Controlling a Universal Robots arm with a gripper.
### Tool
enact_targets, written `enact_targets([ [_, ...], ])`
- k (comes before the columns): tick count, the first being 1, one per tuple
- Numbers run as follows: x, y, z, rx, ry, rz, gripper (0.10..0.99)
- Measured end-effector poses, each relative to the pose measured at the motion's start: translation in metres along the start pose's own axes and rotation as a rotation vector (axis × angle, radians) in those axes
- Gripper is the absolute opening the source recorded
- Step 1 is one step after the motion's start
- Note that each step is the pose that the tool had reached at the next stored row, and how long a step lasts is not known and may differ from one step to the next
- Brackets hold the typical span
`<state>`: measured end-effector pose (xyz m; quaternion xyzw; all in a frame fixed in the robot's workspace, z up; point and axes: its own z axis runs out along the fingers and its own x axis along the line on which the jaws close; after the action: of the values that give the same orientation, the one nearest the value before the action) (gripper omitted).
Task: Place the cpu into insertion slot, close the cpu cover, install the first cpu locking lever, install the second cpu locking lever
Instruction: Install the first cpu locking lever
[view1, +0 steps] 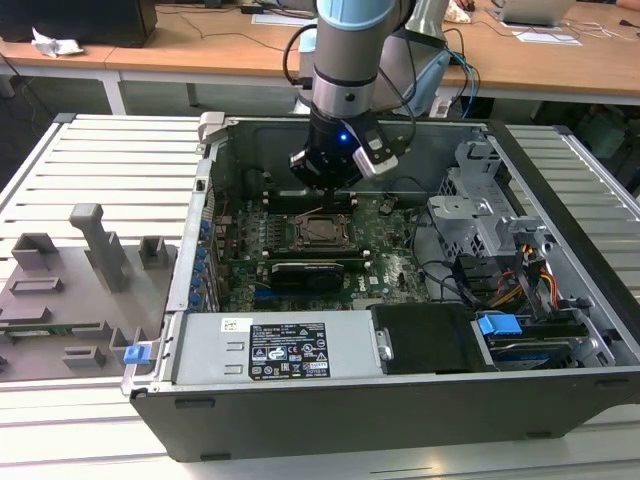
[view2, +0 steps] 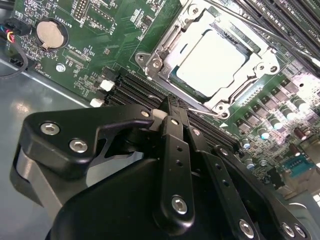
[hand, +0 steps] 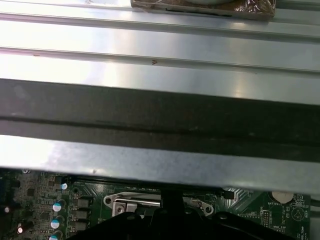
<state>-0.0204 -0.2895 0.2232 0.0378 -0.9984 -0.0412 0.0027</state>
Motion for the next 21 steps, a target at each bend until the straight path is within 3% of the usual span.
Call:
enact_targets([
  [21, -0.0041, 0.0012, 0.0108, 0.000, -0.0001, 0.000, 0.106],
])
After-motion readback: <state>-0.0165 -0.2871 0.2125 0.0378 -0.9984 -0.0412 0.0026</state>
